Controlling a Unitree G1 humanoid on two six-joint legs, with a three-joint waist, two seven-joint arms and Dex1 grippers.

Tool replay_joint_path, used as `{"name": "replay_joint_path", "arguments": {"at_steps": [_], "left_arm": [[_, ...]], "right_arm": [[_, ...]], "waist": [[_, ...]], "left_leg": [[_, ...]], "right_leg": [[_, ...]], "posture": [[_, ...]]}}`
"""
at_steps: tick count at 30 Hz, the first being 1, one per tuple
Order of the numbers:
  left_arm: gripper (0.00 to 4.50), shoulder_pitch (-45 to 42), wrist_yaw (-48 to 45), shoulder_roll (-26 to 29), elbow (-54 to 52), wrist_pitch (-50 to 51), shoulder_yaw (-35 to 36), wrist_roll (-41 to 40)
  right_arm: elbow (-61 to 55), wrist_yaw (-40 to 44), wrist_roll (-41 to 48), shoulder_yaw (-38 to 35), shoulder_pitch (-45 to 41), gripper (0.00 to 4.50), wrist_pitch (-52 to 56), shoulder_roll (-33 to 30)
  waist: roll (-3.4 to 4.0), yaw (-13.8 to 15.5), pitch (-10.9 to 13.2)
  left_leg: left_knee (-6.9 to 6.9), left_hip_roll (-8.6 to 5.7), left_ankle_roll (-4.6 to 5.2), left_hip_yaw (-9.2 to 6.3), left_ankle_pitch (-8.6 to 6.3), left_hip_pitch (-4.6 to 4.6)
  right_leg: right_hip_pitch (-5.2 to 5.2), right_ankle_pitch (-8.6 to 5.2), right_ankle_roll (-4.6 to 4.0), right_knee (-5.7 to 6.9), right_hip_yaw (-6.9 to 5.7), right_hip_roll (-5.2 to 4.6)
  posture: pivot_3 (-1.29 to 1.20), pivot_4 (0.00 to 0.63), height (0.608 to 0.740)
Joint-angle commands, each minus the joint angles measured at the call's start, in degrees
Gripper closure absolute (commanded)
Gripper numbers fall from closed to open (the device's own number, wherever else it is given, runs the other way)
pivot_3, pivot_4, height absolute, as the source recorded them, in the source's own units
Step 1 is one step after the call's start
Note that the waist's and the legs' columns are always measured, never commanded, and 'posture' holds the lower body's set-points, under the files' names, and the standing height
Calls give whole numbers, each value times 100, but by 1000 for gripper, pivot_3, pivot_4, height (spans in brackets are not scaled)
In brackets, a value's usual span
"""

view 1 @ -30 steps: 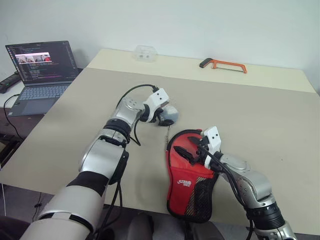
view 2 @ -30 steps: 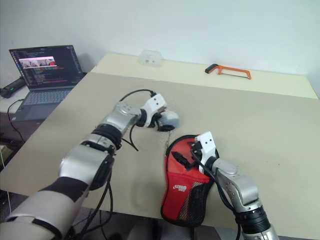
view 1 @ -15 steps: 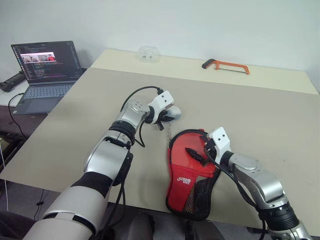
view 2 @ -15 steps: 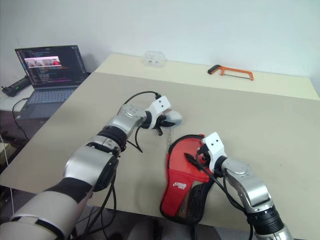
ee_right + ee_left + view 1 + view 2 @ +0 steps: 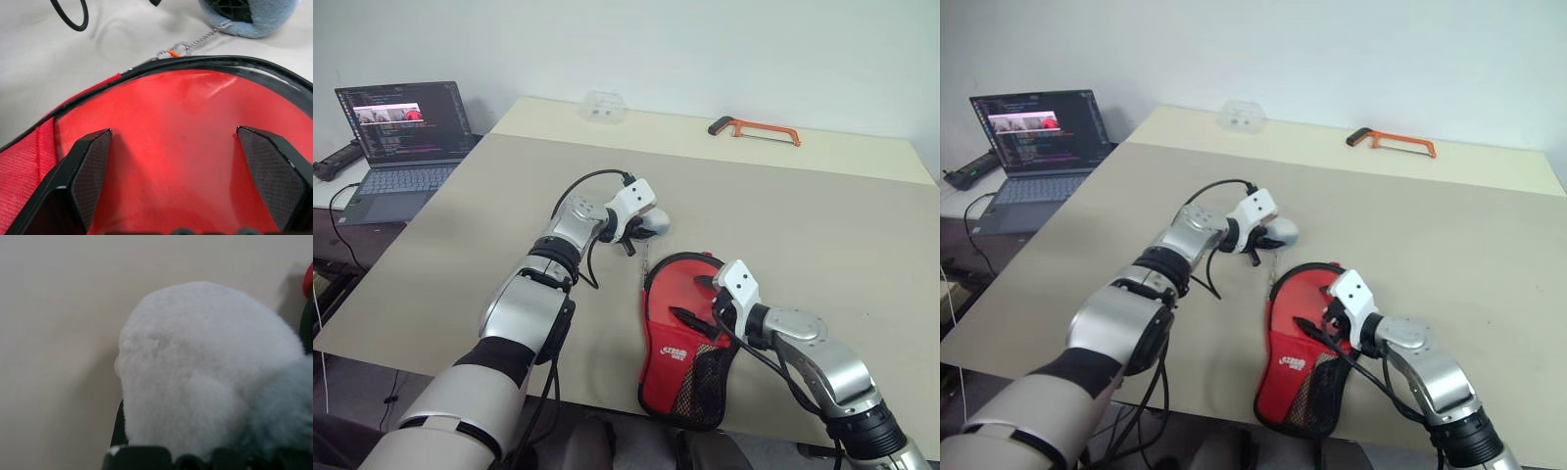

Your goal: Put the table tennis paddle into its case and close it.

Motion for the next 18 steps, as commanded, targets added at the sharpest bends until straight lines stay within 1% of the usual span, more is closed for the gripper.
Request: {"name": "replay_joint_path", "arguments": {"at_steps": [1,4,8,14,18], "left_arm": [[3952,-92,-183,-82,-141,151,285,-221],[3952,-122,-190,-112,-142,258,396,-259],[3952,-241,-72,-193,-92,302,457,-210],[3952,-513,158,-402,5,236,429,-80],[3953,-625,781,-579,119,-12,233,254]], "right_arm": [[304,-237,-378,176,-39,0,362,-70],[393,-189,-457,271,-55,0,586,-172],[422,-20,-486,429,-9,0,607,-307],[445,119,-350,491,125,0,756,-302],[485,-29,-555,555,187,0,513,-251]], "waist": [[0,-3,0],[0,-3,0],[0,1,-1],[-2,8,-2],[-2,1,-2]], "left_leg": [[1,0,0,0,0,0],[7,-1,5,0,-3,1],[10,-2,11,-2,-6,4],[10,-5,13,-6,-7,4],[9,-5,16,-7,-9,17]], "right_leg": [[-1,0,1,2,0,0],[-1,-2,2,14,0,0],[2,-2,3,18,-1,0],[8,-3,5,15,-5,-1],[19,-4,6,15,-3,-1]], "posture": [[0,150,740],[0,150,740],[0,150,740],[0,150,740],[0,150,740]]}}
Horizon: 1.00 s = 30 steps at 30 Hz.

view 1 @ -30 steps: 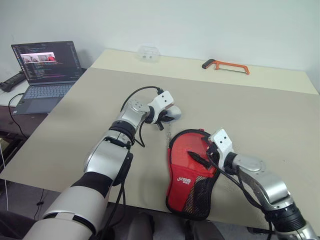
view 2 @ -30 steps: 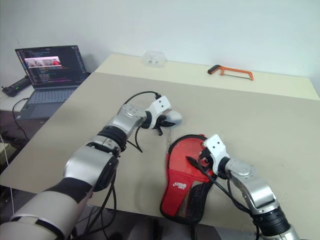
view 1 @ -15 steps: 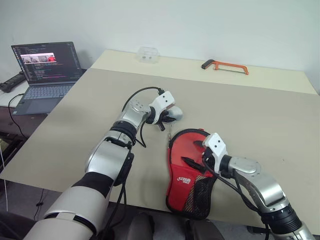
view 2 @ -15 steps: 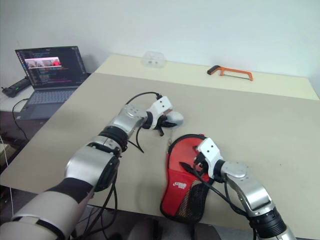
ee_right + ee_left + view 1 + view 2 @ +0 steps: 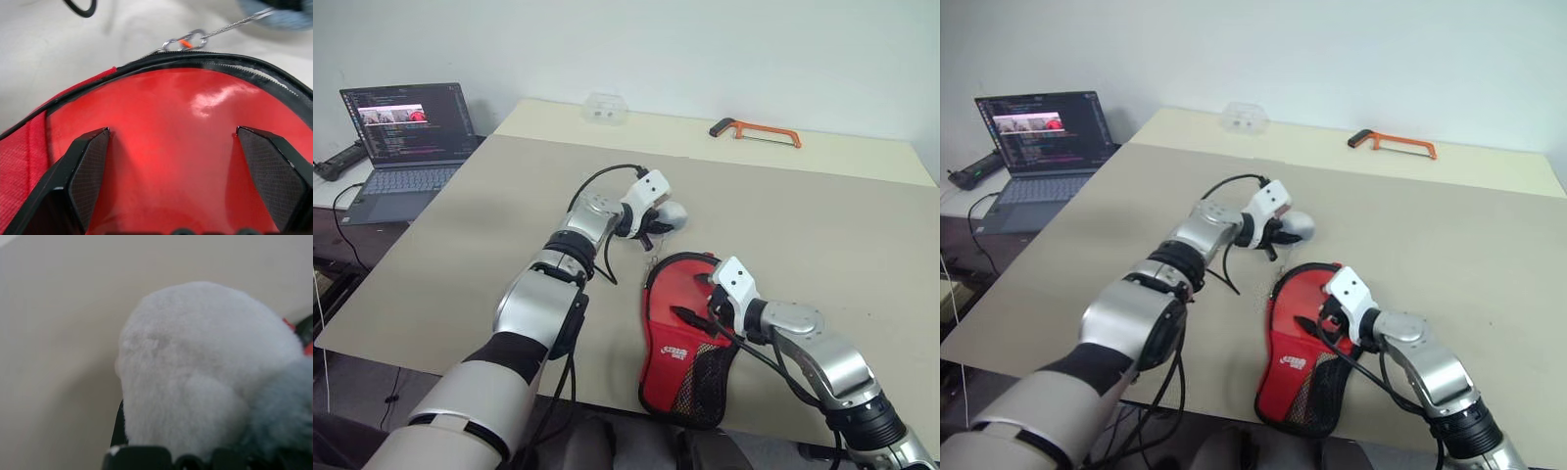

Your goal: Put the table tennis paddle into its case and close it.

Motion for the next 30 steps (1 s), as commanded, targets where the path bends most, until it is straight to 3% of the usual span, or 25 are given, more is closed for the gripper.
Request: {"name": "replay_joint_path", "arguments": {"at_steps": [1,18,24,30], "left_arm": [[3953,-274,681,-144,32,-344,-143,297],[3953,-688,3843,-1016,361,-1085,-1220,1974],[3953,-858,4362,-1376,355,-1665,-1273,2167],[3953,-588,3657,-1890,335,-2744,-1476,2257]], "right_arm": [[468,-41,-363,395,325,0,222,-116],[88,110,-674,868,391,0,302,-229],[-22,168,-682,924,437,0,341,-345],[16,97,-711,974,399,0,341,-309]], "waist": [[0,-3,0],[-3,-12,-3],[-3,-6,-3],[-1,7,-4]], "left_leg": [[-1,0,1,0,0,5],[-7,-1,0,5,-1,16],[-8,-3,-1,10,0,16],[-9,-5,-6,15,2,16]], "right_leg": [[4,0,0,0,1,0],[9,0,1,0,12,0],[9,-1,2,-2,12,0],[14,-1,2,-11,12,-1]], "posture": [[0,150,740],[0,150,740],[0,150,740],[0,150,740]]}}
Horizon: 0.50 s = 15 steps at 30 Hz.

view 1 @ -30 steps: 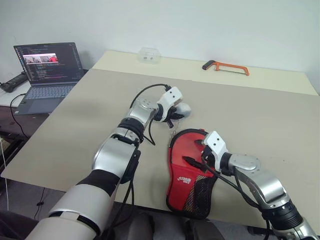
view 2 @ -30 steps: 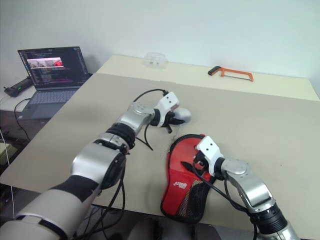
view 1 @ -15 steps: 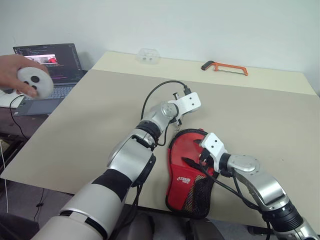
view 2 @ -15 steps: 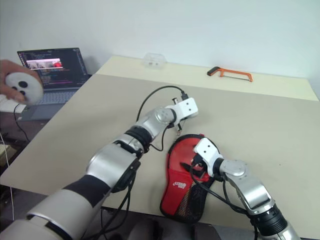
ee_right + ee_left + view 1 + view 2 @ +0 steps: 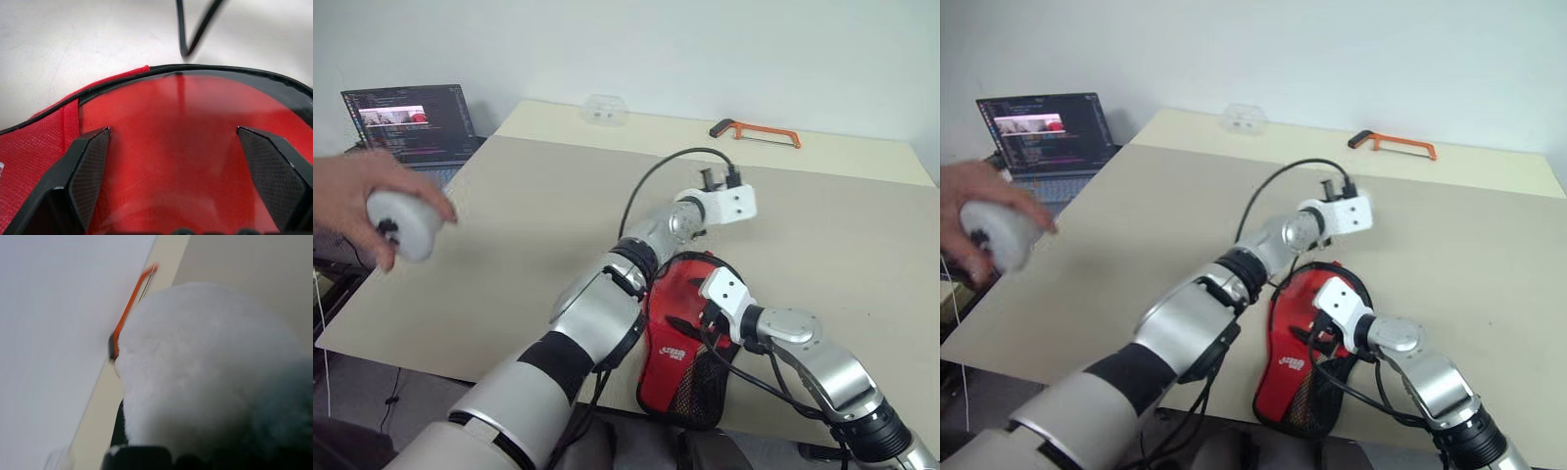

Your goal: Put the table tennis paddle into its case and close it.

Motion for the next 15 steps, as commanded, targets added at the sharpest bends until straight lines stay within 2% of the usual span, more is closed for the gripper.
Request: {"name": "replay_joint_path", "arguments": {"at_steps": [1,7,14,15], "left_arm": [[3953,-35,-316,-231,-239,-745,-229,136],[3953,409,-1136,-451,-240,-1018,-384,118],[3953,768,-2338,-260,-269,-903,-417,-20],[3606,774,-2372,-226,-278,-804,-363,-68]], "right_arm": [[498,77,-270,551,296,0,453,-59],[659,11,-349,612,265,0,364,91],[974,104,-481,649,97,0,153,183],[1012,130,-492,659,80,0,121,183]], "waist": [[3,-10,-2],[21,-43,-15],[27,-107,-22],[27,-114,-25]], "left_leg": [[-1,0,0,1,0,1],[-11,0,1,6,-1,17],[-16,0,6,5,-5,59],[-16,0,6,4,-5,59]], "right_leg": [[0,0,0,0,0,0],[7,-1,0,-2,7,2],[43,-2,0,0,12,4],[43,-2,0,0,11,5]], "posture": [[0,150,740],[0,150,740],[0,150,740],[0,150,740]]}}
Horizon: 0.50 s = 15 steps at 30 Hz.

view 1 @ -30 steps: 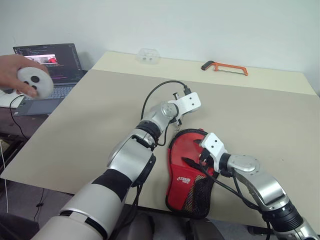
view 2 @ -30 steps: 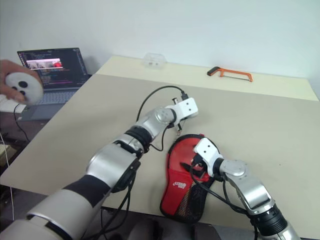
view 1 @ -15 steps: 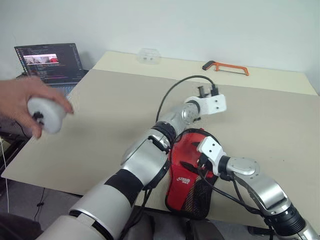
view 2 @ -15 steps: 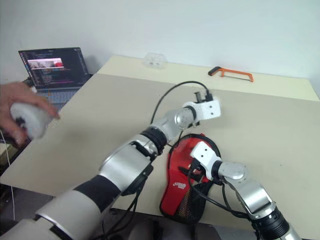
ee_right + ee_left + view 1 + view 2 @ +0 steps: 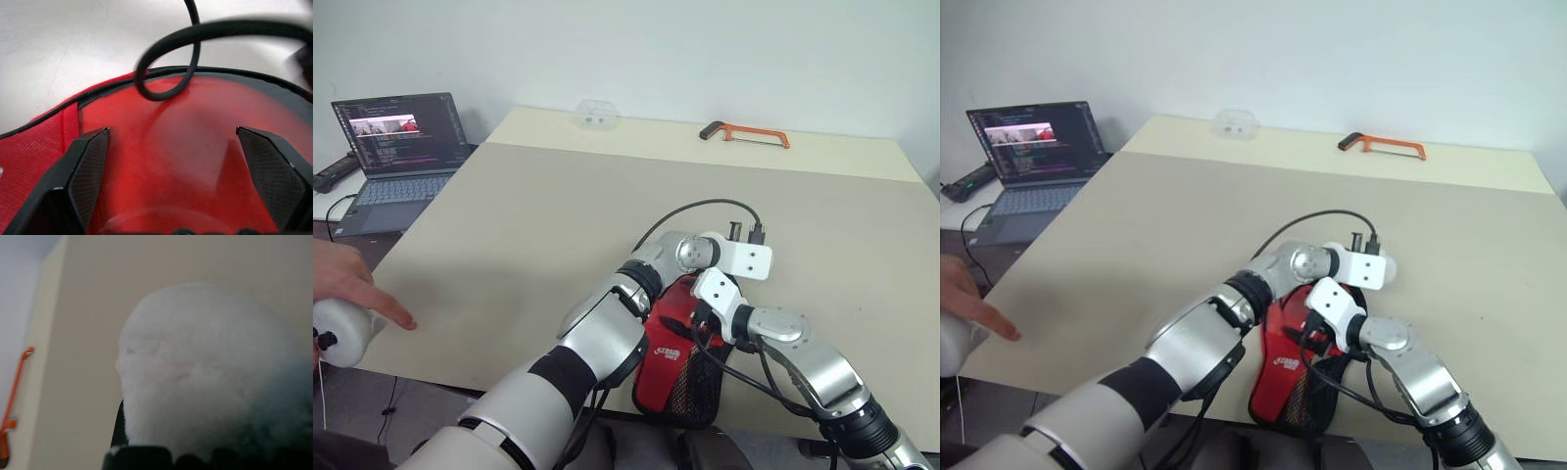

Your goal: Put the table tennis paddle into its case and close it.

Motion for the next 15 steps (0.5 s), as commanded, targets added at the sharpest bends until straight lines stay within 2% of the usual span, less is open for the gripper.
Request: {"name": "replay_joint_path", "arguments": {"at_steps": [1,3,7,10,13,15], "left_arm": [[3232,62,-285,-151,-234,205,157,-223],[2639,21,-249,-89,-251,339,162,-220],[993,-104,40,82,-298,425,128,-177],[27,-165,231,218,-307,456,90,-131],[27,-196,235,327,-314,450,90,-141],[27,-208,-179,392,-337,433,197,-299]], "right_arm": [[786,145,-323,513,196,0,194,-78],[870,190,-340,522,156,0,135,-69],[1024,278,-374,561,66,0,31,-54],[1081,364,-382,579,36,0,-14,-74],[1155,441,-414,574,12,0,-79,-128],[1183,506,-388,514,-1,0,-81,-170]], "waist": [[-1,-15,-6],[-2,-28,-20],[-3,-56,-35],[-4,-67,-40],[-3,-75,-40],[-3,-75,-40]], "left_leg": [[0,0,0,-1,0,0],[0,0,1,-3,0,0],[0,0,1,-8,-1,3],[0,0,1,-10,-1,4],[0,0,1,-10,-1,5],[-1,0,1,-10,-1,5]], "right_leg": [[1,0,0,0,-1,0],[3,0,0,-1,-1,0],[6,-2,4,-1,-3,0],[7,-3,5,-1,-2,0],[7,-3,6,-1,-1,0],[7,-3,6,-1,-2,0]], "posture": [[0,150,740],[0,150,740],[0,150,740],[0,150,740],[0,150,740],[0,150,740]]}}
